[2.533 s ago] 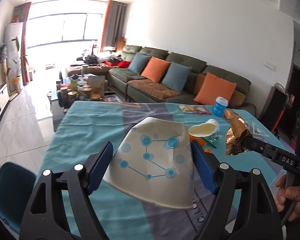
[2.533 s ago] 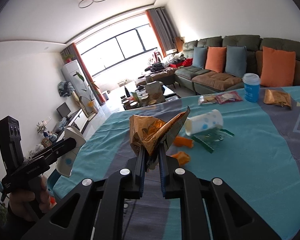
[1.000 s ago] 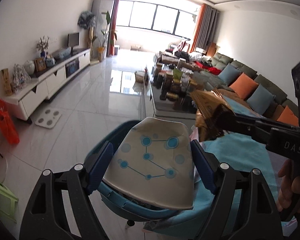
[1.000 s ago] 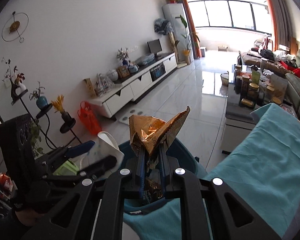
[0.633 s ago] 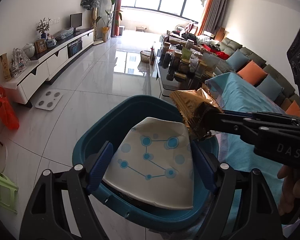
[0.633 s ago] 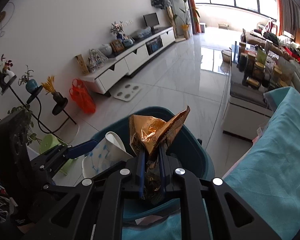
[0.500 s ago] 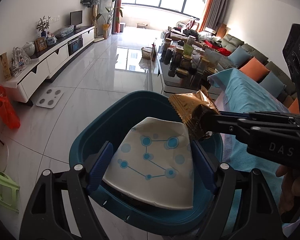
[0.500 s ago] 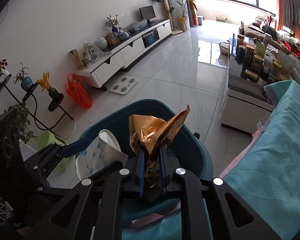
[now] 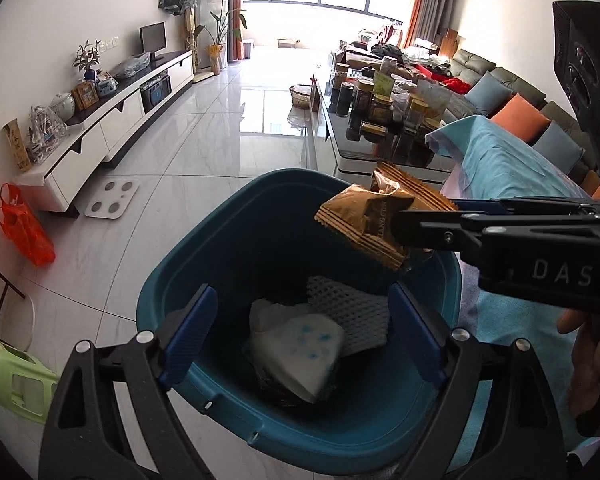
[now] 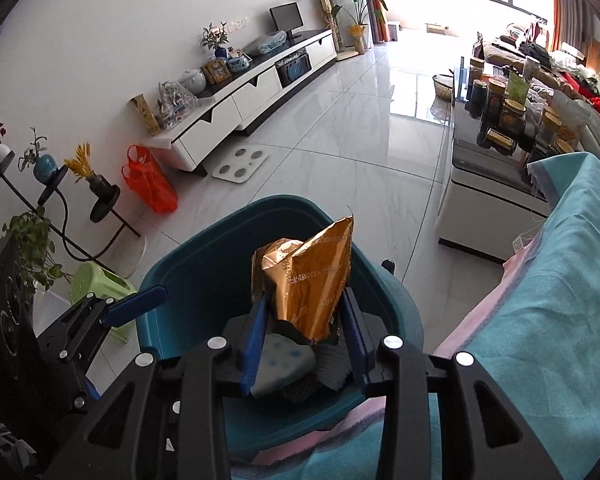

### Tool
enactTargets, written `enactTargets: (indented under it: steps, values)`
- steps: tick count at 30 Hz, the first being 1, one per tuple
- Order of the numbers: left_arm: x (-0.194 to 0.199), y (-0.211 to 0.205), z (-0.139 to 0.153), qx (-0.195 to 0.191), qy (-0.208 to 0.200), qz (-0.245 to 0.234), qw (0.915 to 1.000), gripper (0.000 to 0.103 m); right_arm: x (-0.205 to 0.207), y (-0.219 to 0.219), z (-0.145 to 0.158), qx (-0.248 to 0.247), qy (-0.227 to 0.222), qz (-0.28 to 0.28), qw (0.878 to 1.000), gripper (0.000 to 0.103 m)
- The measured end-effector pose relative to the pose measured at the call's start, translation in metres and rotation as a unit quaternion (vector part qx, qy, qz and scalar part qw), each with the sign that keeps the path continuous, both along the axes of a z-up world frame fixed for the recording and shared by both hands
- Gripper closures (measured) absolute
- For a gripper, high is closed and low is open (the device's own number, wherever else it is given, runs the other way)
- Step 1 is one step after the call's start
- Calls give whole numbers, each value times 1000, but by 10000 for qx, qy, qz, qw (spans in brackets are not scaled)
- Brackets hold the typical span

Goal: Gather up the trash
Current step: 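Open both tools to drop the cup and wrapper into the bin, then move both tools back over the table toward the remaining trash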

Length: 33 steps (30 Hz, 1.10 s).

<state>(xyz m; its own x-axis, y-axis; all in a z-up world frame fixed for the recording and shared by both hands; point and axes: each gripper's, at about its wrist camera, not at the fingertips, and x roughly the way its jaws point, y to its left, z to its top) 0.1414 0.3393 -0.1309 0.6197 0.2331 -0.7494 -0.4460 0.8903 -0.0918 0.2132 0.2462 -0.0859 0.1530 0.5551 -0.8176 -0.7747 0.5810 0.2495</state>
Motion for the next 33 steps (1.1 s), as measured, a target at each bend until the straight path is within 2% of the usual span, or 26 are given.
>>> enactTargets:
  steps: [2, 4, 9, 14, 17, 21, 25, 31, 33]
  values:
    - [-1, -2, 0, 57, 9, 11, 10000, 12, 1, -1, 0, 32, 68, 7, 10000, 66]
    - [-4, -2, 2, 80, 20, 16, 10000, 12, 4, -2, -2, 49, 118, 16, 9999, 56]
    - [-6, -6, 5, 175, 52, 46, 9998, 9, 5, -6, 2, 179, 150, -34, 9997, 48]
    - [-11, -9, 10, 222, 39, 69, 9997, 9, 4, -17, 17, 463, 67, -73, 9989, 46]
    - [-15, -11, 17, 275, -35, 74, 9996, 7, 2, -31, 28, 704, 11, -142, 9974, 39]
    - [-21, -20, 35, 364, -223, 43, 9991, 6, -1, -62, 49, 1023, -231, -318, 9940, 34]
    - [-28, -37, 61, 405, -538, -53, 9977, 6, -9, -102, 72, 1343, -619, -568, 9874, 22]
    - [-30, -78, 103, 466, -1008, -389, 9931, 6, -24, -170, 95, 1652, -1212, -1024, 9734, 7]
    - [-29, -96, 117, 463, -1183, -531, 9905, 6, -28, -191, 100, 1694, -1370, -1179, 9688, 7]
